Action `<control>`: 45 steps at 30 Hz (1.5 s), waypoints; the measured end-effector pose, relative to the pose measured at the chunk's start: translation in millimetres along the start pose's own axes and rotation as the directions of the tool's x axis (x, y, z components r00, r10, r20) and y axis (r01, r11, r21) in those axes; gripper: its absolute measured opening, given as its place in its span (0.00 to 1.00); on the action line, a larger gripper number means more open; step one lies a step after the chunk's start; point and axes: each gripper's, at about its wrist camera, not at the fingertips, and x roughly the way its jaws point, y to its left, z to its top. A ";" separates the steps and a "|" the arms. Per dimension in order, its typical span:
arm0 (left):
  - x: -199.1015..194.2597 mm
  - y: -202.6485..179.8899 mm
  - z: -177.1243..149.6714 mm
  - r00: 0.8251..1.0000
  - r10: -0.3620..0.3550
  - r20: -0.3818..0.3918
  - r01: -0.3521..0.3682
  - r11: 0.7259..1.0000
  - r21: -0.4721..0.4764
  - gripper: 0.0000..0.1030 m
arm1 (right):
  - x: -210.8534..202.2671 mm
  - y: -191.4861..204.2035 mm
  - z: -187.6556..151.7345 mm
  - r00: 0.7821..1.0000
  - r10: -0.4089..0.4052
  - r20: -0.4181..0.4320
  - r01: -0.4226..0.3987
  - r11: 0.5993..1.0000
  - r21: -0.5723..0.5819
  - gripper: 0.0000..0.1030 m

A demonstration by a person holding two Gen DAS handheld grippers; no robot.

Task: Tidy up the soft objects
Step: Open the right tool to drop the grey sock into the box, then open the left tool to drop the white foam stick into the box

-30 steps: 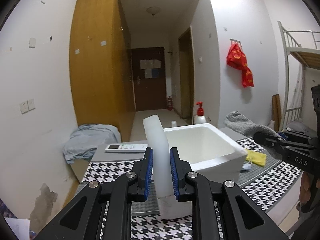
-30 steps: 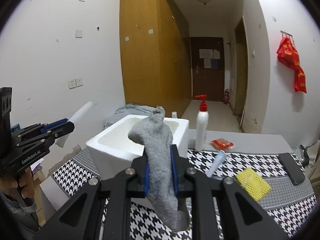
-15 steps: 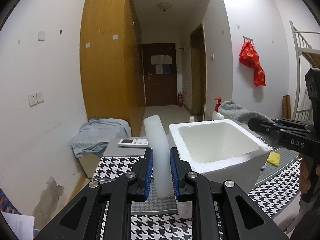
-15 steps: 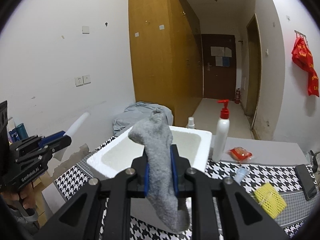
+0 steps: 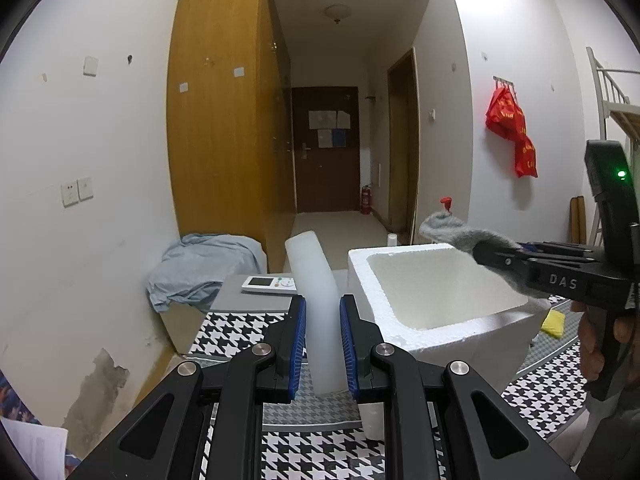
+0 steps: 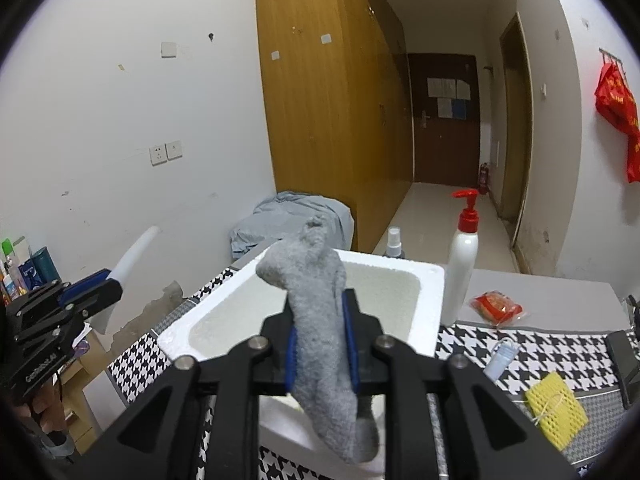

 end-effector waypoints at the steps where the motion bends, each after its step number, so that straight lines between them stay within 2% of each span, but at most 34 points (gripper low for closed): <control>1: 0.2 -0.3 0.1 1.000 0.000 0.000 0.000 1.000 0.000 0.18 | 2.0 -0.6 0.7 1.000 0.000 -0.006 0.000 1.000 0.003 0.33; 3: 0.8 -0.9 -0.2 1.000 0.000 0.000 0.000 1.000 0.000 0.18 | 4.7 -1.2 0.9 1.000 0.002 -0.011 -0.001 1.000 0.009 0.48; 4: 1.1 -1.0 -0.1 1.000 0.000 0.000 0.000 1.000 -0.001 0.18 | 5.0 -0.7 0.7 1.000 0.002 -0.010 -0.002 1.000 0.006 0.62; 5: 1.5 -0.8 -0.2 1.000 -0.003 -0.002 0.003 1.000 -0.001 0.18 | 4.2 0.0 0.4 1.000 0.000 -0.008 0.000 1.000 0.006 0.71; 6: 1.8 -0.1 -0.1 1.000 -0.004 -0.002 0.004 1.000 -0.004 0.18 | 2.1 0.5 0.0 1.000 -0.002 -0.001 0.002 1.000 0.007 0.76; 8: 3.4 1.4 0.9 1.000 -0.006 -0.002 0.006 1.000 -0.008 0.18 | -3.1 1.8 -0.5 1.000 0.003 0.015 -0.003 1.000 0.007 0.80; 15: 3.4 -2.4 3.9 1.000 -0.029 0.005 0.029 1.000 0.001 0.18 | -16.7 3.6 -1.6 0.999 -0.016 0.041 0.017 1.000 -0.005 0.85; 25: 10.4 -19.7 17.1 0.995 -0.098 0.014 0.098 0.995 0.031 0.18 | -38.8 -11.1 -11.3 0.996 -0.073 0.058 0.072 0.997 0.014 1.00; 29: 16.3 -27.1 21.7 0.990 -0.138 0.009 0.137 0.990 0.040 0.18 | -51.0 -16.7 -17.8 0.991 -0.107 0.077 0.105 0.994 0.025 1.00; 45: 43.3 -69.2 29.7 0.970 -0.242 -0.036 0.244 0.967 0.069 0.18 | -79.5 -50.8 -41.0 0.978 -0.197 0.061 0.193 0.978 0.075 1.00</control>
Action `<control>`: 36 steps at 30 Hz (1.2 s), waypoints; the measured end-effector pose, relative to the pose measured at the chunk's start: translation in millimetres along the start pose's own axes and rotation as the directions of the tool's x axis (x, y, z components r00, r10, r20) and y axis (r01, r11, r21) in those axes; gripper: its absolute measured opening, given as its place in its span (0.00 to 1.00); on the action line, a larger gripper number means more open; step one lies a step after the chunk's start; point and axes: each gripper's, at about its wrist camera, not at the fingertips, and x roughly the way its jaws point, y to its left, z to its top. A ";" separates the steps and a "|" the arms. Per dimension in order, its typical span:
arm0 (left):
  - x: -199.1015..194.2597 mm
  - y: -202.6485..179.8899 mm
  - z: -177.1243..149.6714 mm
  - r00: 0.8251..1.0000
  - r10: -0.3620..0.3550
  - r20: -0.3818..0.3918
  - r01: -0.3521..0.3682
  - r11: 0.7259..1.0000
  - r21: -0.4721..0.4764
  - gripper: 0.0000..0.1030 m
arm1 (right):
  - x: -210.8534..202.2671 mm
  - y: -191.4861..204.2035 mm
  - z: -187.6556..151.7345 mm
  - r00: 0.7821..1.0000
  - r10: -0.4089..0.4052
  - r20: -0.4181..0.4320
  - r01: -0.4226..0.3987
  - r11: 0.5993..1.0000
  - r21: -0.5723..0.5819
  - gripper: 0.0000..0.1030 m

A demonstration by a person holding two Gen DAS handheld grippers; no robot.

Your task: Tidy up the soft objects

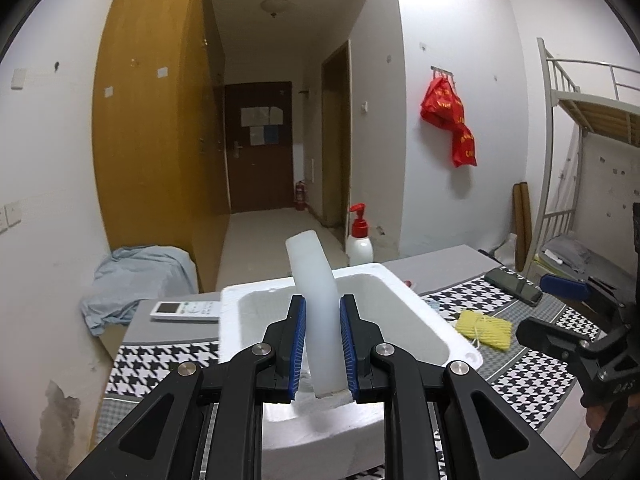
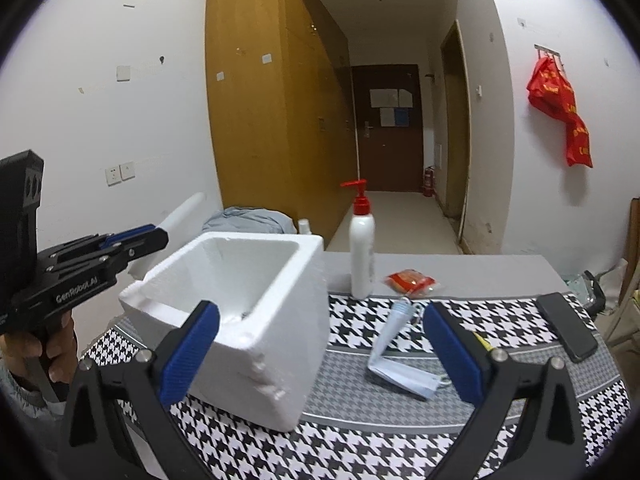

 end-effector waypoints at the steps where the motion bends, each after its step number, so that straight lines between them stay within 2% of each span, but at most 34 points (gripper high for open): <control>1: 2.8 -1.9 0.2 1.000 -0.003 -0.005 0.003 1.000 0.003 0.18 | -1.4 -2.0 -0.7 1.000 -0.005 0.001 0.005 1.000 0.001 1.00; 9: 18.4 -7.5 2.2 1.000 0.000 -0.029 0.000 1.000 0.011 0.20 | -7.4 -17.3 -9.3 0.999 -0.039 -0.001 0.039 0.999 0.029 1.00; 13: 25.0 -6.9 3.4 0.999 0.009 -0.039 -0.008 1.000 0.012 0.27 | -9.9 -19.2 -12.8 0.999 -0.050 -0.001 0.050 0.998 0.031 1.00; 14: 25.6 -6.4 3.1 0.999 0.011 -0.041 -0.010 1.000 0.011 0.33 | -11.0 -19.1 -13.3 0.999 -0.050 0.001 0.050 0.998 0.031 1.00; 16: 23.9 -6.8 2.5 0.999 0.021 -0.030 -0.021 1.000 0.009 0.81 | -13.0 -18.5 -13.7 0.999 -0.049 0.003 0.049 0.998 0.031 1.00; 18: 17.5 -6.4 1.5 0.999 0.032 0.010 -0.032 0.999 0.003 0.95 | -14.3 -19.0 -14.3 0.998 -0.056 0.007 0.056 0.998 0.033 1.00; 22: 8.7 -9.2 1.3 0.999 0.026 0.036 -0.026 1.000 0.015 0.99 | -16.6 -20.7 -16.4 0.998 -0.069 0.009 0.069 0.997 0.043 1.00; 36: -18.7 -20.2 -4.1 0.998 -0.013 0.065 0.011 0.999 0.030 0.99 | -41.4 -14.2 -23.5 0.992 -0.127 0.027 0.126 0.991 0.040 1.00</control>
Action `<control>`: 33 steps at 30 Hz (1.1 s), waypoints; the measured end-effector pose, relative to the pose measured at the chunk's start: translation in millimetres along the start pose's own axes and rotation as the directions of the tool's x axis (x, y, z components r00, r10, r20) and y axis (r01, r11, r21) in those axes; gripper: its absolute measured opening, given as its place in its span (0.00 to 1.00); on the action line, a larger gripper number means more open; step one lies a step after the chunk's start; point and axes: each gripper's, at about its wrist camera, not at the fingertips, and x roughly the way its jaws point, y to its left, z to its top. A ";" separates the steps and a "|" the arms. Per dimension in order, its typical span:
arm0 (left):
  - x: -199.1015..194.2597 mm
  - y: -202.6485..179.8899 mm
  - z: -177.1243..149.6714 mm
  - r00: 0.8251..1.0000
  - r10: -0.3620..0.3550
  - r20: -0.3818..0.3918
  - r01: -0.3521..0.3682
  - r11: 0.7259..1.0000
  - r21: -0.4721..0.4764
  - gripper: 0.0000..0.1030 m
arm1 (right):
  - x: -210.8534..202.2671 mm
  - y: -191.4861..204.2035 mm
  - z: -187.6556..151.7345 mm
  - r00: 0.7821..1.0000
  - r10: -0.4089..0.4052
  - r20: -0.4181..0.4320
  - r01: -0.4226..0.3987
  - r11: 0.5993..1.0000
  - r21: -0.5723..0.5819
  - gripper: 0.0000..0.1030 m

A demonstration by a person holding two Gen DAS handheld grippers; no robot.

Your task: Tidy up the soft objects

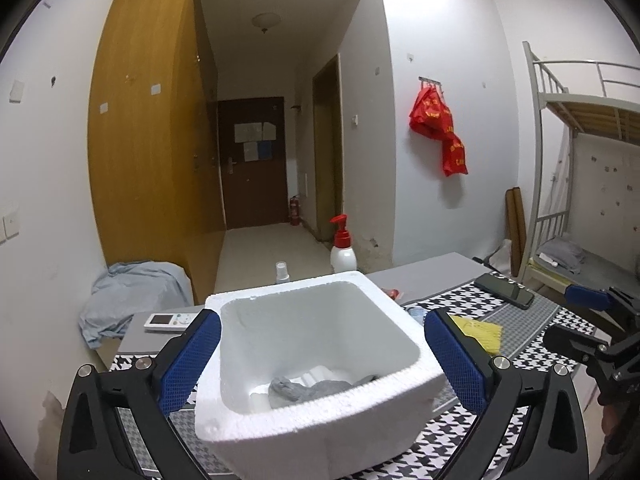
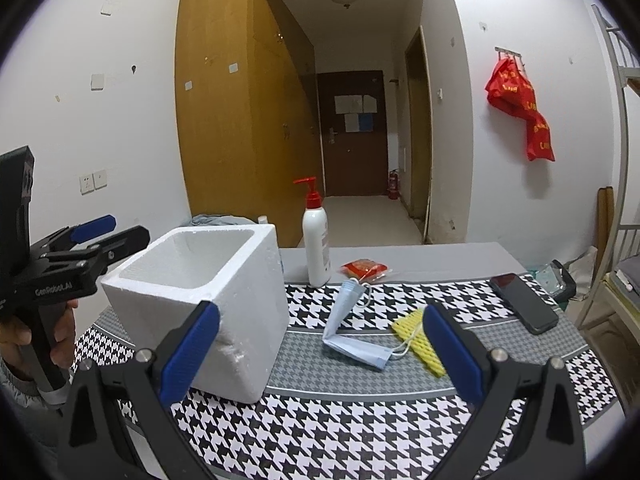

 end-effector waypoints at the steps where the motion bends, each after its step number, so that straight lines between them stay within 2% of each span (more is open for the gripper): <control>1: -2.0 0.5 0.5 1.000 -0.004 0.002 0.004 1.000 0.002 0.99 | -2.7 1.0 -0.2 1.000 -0.004 0.001 0.004 1.000 0.001 1.00; 17: -50.2 -24.7 -13.8 0.996 -0.093 0.011 0.093 0.995 0.036 0.99 | -55.5 17.8 -20.3 0.998 -0.055 0.021 0.055 0.998 0.018 1.00; 33: -57.9 -64.4 -37.3 0.981 -0.193 0.013 0.192 0.980 0.044 0.99 | -76.7 1.3 -39.0 0.994 -0.107 0.017 0.106 0.994 0.011 1.00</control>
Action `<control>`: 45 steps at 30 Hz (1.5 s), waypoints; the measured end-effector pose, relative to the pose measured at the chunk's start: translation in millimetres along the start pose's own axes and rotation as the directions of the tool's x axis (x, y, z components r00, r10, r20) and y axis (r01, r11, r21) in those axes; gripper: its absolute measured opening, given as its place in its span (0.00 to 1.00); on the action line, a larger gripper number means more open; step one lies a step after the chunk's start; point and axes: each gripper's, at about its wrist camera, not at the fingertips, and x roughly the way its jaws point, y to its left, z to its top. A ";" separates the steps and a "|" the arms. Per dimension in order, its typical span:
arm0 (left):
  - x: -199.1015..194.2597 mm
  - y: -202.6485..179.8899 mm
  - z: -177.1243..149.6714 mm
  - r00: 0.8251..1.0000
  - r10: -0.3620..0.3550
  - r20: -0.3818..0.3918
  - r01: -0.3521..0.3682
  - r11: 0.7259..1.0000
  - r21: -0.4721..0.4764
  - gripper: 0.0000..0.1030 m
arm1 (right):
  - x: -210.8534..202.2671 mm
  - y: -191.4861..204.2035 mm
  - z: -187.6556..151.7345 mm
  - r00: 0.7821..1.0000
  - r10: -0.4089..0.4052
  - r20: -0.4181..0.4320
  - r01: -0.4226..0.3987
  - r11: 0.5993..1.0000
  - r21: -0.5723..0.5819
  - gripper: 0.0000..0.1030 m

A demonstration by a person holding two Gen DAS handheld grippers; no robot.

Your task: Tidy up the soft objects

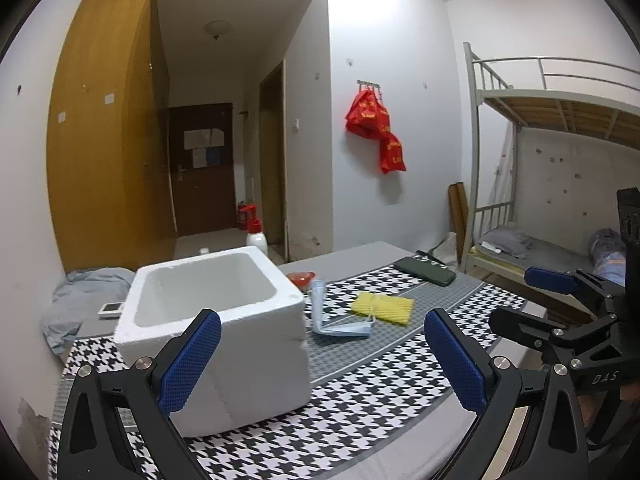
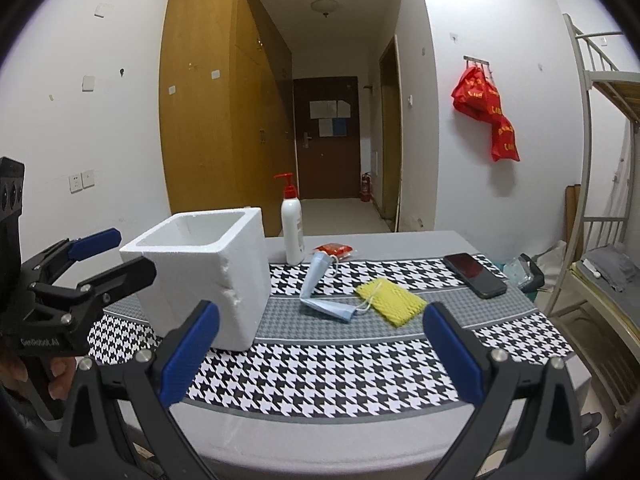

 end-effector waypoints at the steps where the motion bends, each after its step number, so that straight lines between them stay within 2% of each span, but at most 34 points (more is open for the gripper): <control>1: -0.4 -2.2 -1.4 1.000 -0.005 0.002 0.005 1.000 -0.001 0.99 | -1.6 -1.1 -1.5 1.000 -0.005 -0.001 0.005 1.000 -0.001 1.00; 10: 0.9 -25.6 -10.0 0.997 -0.079 0.002 0.079 0.997 0.000 0.99 | -16.1 -17.2 -13.9 0.998 -0.057 -0.008 0.057 0.998 0.011 1.00; 16: 15.3 -40.8 -11.0 0.992 -0.123 -0.027 0.123 0.992 0.002 0.99 | -20.7 -27.6 -19.8 0.995 -0.097 -0.017 0.098 0.995 0.013 1.00; 26: 43.9 -52.1 -10.9 0.984 -0.158 -0.076 0.158 0.987 -0.016 0.99 | -15.4 -52.5 -24.4 0.991 -0.136 -0.021 0.137 0.989 0.062 1.00; 31: 65.5 -59.3 -11.4 0.980 -0.170 -0.102 0.171 0.985 -0.004 0.99 | -10.3 -64.8 -26.6 0.989 -0.146 -0.026 0.148 0.986 0.080 1.00; 38: 101.9 -58.2 -16.8 0.970 -0.166 -0.177 0.165 0.986 -0.023 0.99 | 0.6 -77.2 -28.1 0.988 -0.151 -0.042 0.155 0.984 0.088 1.00; 43: 116.8 -56.3 -16.7 0.972 -0.143 -0.188 0.140 0.990 -0.027 0.99 | 12.1 -85.3 -28.5 0.987 -0.149 -0.060 0.154 0.984 0.091 1.00; 45: 123.5 -57.4 -20.1 0.967 -0.150 -0.205 0.148 0.989 -0.024 0.99 | 15.1 -88.2 -29.0 0.987 -0.147 -0.064 0.152 0.984 0.093 1.00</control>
